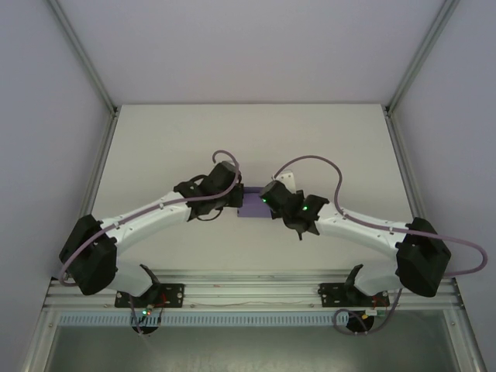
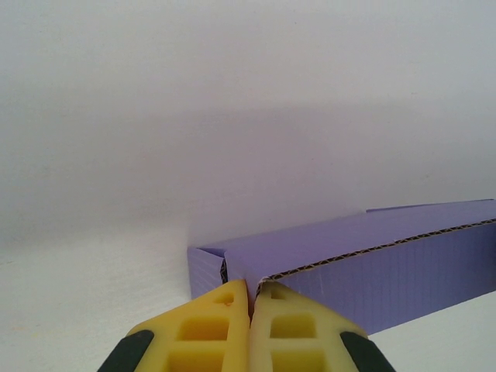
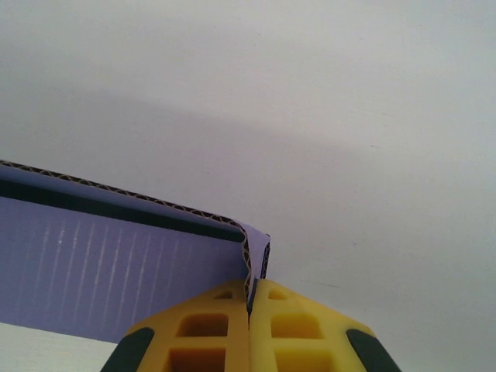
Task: Assemble paper box
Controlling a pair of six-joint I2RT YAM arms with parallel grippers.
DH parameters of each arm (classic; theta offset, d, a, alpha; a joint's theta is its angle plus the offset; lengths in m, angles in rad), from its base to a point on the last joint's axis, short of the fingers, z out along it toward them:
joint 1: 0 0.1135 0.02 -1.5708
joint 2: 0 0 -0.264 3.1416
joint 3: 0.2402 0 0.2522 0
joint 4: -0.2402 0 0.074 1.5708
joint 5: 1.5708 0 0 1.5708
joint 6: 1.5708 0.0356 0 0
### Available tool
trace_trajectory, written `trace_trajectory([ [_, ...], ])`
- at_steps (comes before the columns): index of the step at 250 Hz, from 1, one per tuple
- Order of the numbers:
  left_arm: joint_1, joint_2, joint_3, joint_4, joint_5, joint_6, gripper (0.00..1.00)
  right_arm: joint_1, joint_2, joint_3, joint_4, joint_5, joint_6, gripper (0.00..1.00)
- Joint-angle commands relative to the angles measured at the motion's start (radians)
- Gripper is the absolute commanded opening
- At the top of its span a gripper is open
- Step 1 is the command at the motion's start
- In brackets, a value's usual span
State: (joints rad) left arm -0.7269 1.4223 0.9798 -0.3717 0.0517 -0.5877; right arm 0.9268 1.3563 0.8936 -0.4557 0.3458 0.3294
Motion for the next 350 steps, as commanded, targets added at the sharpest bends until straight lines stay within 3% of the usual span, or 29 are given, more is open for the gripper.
trace_trajectory([
  [1, -0.028, 0.059, -0.089, -0.192, 0.067, -0.039, 0.0, 0.032, -0.01, -0.038, 0.032, -0.032, -0.001, 0.0],
  [69, -0.038, 0.059, -0.145, -0.214, 0.094, -0.029, 0.0, 0.041, -0.003, -0.094, 0.075, -0.05, -0.062, 0.0],
  [153, -0.058, 0.077, -0.247, -0.116, 0.169, -0.067, 0.0, 0.041, -0.042, -0.183, 0.174, -0.092, -0.096, 0.0],
  [204, -0.071, 0.101, -0.215, -0.24, 0.065, -0.069, 0.0, 0.042, -0.055, -0.191, 0.128, -0.108, -0.09, 0.0],
  [253, -0.071, 0.105, -0.055, -0.397, -0.099, -0.061, 0.0, 0.042, -0.06, -0.154, 0.114, -0.079, -0.11, 0.0],
  [350, -0.082, 0.094, -0.173, -0.285, 0.005, -0.069, 0.0, 0.042, -0.061, -0.198, 0.154, -0.106, -0.106, 0.0],
])
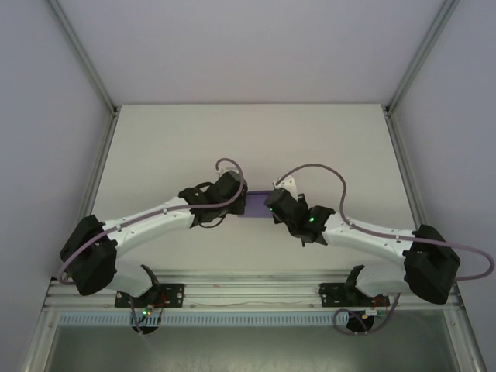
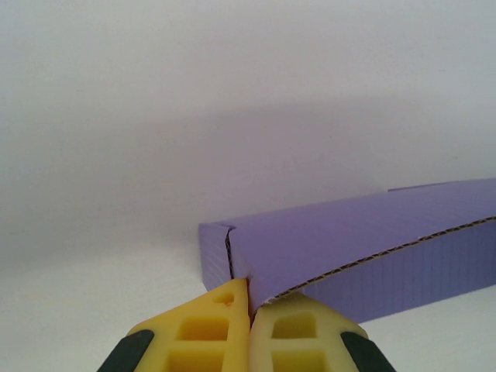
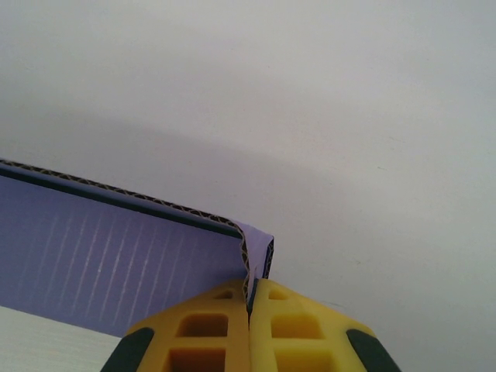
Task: Assemble paper box
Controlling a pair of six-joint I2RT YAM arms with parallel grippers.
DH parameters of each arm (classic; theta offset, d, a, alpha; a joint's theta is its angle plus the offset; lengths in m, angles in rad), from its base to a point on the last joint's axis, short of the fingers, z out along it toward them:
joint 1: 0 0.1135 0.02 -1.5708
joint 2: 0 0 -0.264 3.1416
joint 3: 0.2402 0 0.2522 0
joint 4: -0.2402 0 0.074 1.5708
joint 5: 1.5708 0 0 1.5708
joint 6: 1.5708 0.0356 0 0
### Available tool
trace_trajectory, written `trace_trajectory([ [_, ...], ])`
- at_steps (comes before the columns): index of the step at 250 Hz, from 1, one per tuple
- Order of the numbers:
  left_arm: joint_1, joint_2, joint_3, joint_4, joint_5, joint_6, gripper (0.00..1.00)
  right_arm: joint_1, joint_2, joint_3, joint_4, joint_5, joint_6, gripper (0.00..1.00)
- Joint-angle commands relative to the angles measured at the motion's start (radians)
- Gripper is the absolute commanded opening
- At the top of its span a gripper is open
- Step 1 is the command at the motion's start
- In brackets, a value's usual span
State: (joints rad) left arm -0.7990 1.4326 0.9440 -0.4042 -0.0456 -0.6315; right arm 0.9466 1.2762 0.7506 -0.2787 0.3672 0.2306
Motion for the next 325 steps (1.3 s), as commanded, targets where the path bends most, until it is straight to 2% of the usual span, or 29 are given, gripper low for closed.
trace_trajectory([
  [1, -0.01, 0.083, -0.138, -0.252, 0.103, -0.026, 0.0, 0.022, 0.018, -0.055, -0.023, -0.128, -0.006, 0.0],
  [13, -0.011, 0.084, -0.145, -0.244, 0.105, -0.024, 0.0, 0.021, 0.007, -0.061, -0.01, -0.133, -0.004, 0.0],
  [27, -0.016, 0.089, -0.14, -0.234, 0.107, -0.015, 0.0, 0.021, -0.009, -0.052, -0.005, -0.13, -0.006, 0.06],
  [60, -0.024, 0.095, -0.113, -0.222, 0.09, -0.008, 0.0, 0.022, -0.048, -0.011, -0.034, -0.081, 0.04, 0.1],
  [79, -0.024, 0.092, -0.104, -0.205, 0.093, -0.008, 0.0, 0.021, -0.079, -0.001, -0.021, -0.091, 0.044, 0.19],
  [109, -0.023, 0.086, -0.09, -0.197, 0.103, 0.003, 0.0, 0.022, -0.119, 0.007, -0.006, -0.073, 0.035, 0.4],
  [157, -0.024, 0.074, -0.055, -0.204, 0.106, 0.023, 0.0, 0.002, -0.206, -0.004, 0.046, -0.098, 0.062, 0.53],
  [208, -0.025, 0.068, -0.032, -0.206, 0.11, 0.039, 0.0, -0.079, -0.187, 0.03, 0.064, -0.076, 0.123, 0.54],
  [231, -0.025, 0.078, -0.022, -0.216, 0.105, 0.044, 0.0, -0.119, -0.15, 0.064, 0.047, -0.095, 0.136, 0.45],
  [260, -0.025, 0.084, -0.017, -0.211, 0.11, 0.051, 0.0, -0.124, -0.113, 0.089, 0.005, -0.136, 0.146, 0.43],
  [325, -0.027, 0.082, -0.017, -0.222, 0.103, 0.061, 0.0, -0.134, -0.077, 0.041, -0.051, -0.142, 0.216, 0.42],
])
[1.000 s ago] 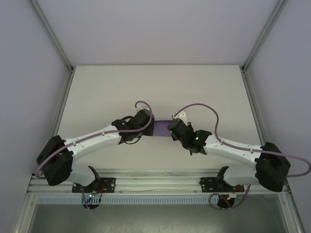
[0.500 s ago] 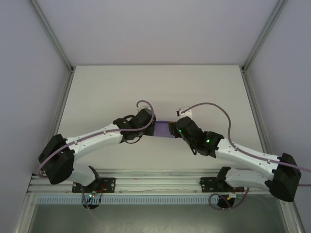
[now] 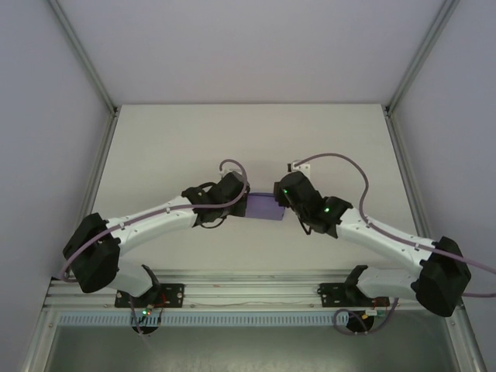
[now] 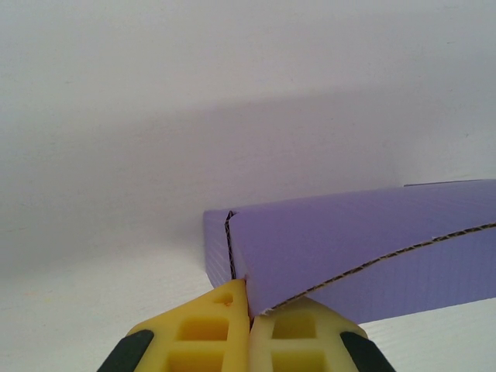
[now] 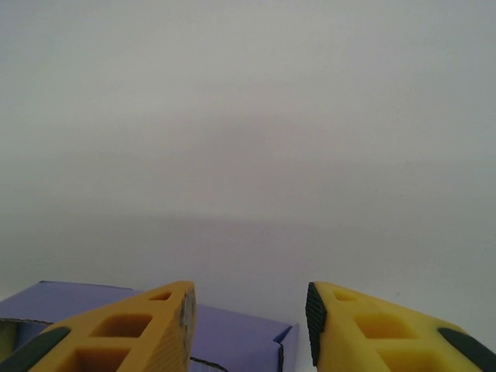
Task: Assemble paper box
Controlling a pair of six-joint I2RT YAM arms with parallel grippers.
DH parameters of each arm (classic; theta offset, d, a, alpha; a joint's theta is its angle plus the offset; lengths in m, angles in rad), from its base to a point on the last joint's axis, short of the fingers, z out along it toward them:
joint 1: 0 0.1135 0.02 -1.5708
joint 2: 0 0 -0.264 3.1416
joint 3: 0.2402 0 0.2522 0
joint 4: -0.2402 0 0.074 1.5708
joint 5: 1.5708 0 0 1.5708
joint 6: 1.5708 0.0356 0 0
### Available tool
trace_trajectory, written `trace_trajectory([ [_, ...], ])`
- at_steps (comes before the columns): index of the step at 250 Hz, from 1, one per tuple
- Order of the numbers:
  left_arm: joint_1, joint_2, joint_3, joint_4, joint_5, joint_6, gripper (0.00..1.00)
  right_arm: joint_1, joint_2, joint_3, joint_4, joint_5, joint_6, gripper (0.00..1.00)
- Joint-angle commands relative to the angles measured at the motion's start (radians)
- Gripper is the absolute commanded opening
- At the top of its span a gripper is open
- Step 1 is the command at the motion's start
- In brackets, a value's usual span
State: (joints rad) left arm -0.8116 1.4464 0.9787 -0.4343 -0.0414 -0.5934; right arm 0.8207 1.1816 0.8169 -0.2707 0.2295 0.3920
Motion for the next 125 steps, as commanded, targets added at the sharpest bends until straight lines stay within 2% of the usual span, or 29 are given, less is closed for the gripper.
trace_trajectory([
  [1, -0.015, 0.068, -0.052, -0.192, 0.098, 0.023, 0.0, -0.007, 0.018, -0.025, -0.061, -0.005, 0.055, 0.41],
  [29, -0.015, 0.056, -0.057, -0.187, 0.098, 0.027, 0.0, -0.008, 0.035, -0.04, -0.09, -0.017, 0.089, 0.39],
  [125, -0.014, 0.048, -0.064, -0.195, 0.083, 0.029, 0.0, -0.007, 0.018, -0.06, -0.256, -0.172, 0.162, 0.23],
])
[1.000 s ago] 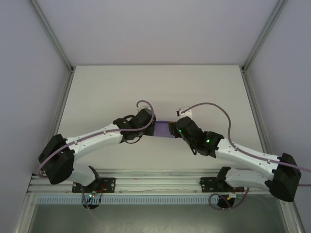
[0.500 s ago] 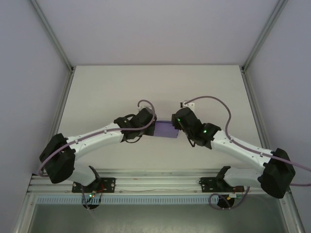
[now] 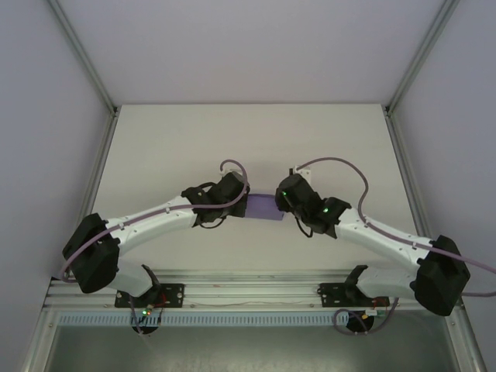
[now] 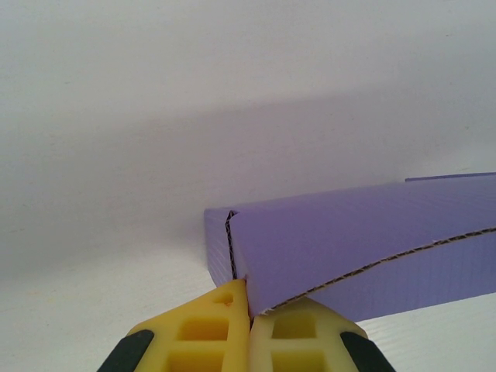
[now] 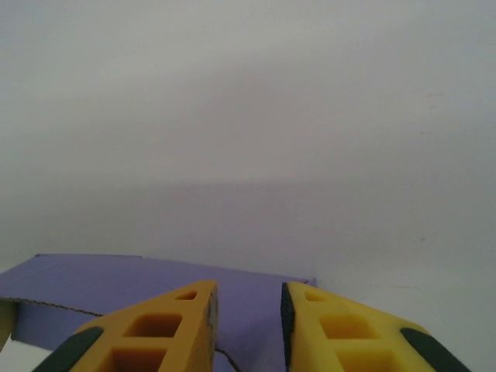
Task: Assemble paper box
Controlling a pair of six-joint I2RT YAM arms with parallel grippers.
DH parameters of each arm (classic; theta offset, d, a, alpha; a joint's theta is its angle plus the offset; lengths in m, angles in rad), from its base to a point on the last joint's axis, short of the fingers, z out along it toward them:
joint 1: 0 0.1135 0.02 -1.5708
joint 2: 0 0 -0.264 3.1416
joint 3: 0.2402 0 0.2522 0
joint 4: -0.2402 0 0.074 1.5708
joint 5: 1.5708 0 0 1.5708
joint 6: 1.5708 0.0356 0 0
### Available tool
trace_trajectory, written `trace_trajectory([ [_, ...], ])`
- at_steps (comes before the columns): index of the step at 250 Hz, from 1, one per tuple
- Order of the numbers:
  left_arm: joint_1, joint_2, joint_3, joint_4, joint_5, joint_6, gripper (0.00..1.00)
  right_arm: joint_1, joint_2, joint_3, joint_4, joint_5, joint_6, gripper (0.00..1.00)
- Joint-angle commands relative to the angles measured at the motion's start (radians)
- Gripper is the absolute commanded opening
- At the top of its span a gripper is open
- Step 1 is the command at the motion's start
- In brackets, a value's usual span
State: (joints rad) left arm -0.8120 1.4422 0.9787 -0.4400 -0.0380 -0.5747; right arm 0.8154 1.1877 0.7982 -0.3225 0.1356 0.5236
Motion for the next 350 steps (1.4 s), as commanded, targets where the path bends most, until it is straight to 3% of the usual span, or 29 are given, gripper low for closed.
trace_trajectory([
  [1, -0.014, 0.053, -0.063, -0.19, 0.079, 0.011, 0.0, -0.002, 0.013, -0.041, -0.205, -0.078, 0.031, 0.23],
  [75, -0.015, 0.055, -0.062, -0.204, 0.064, 0.011, 0.0, -0.002, 0.111, -0.022, -0.309, -0.124, 0.013, 0.19],
  [156, -0.014, 0.06, -0.049, -0.218, 0.058, 0.005, 0.0, -0.001, 0.107, -0.103, -0.331, -0.244, 0.012, 0.12],
  [303, -0.014, 0.066, -0.042, -0.223, 0.056, 0.001, 0.0, -0.004, 0.127, -0.253, -0.263, -0.225, 0.085, 0.06],
  [350, -0.013, 0.063, -0.021, -0.245, 0.053, 0.014, 0.0, -0.005, 0.175, -0.201, -0.273, -0.205, 0.067, 0.08],
])
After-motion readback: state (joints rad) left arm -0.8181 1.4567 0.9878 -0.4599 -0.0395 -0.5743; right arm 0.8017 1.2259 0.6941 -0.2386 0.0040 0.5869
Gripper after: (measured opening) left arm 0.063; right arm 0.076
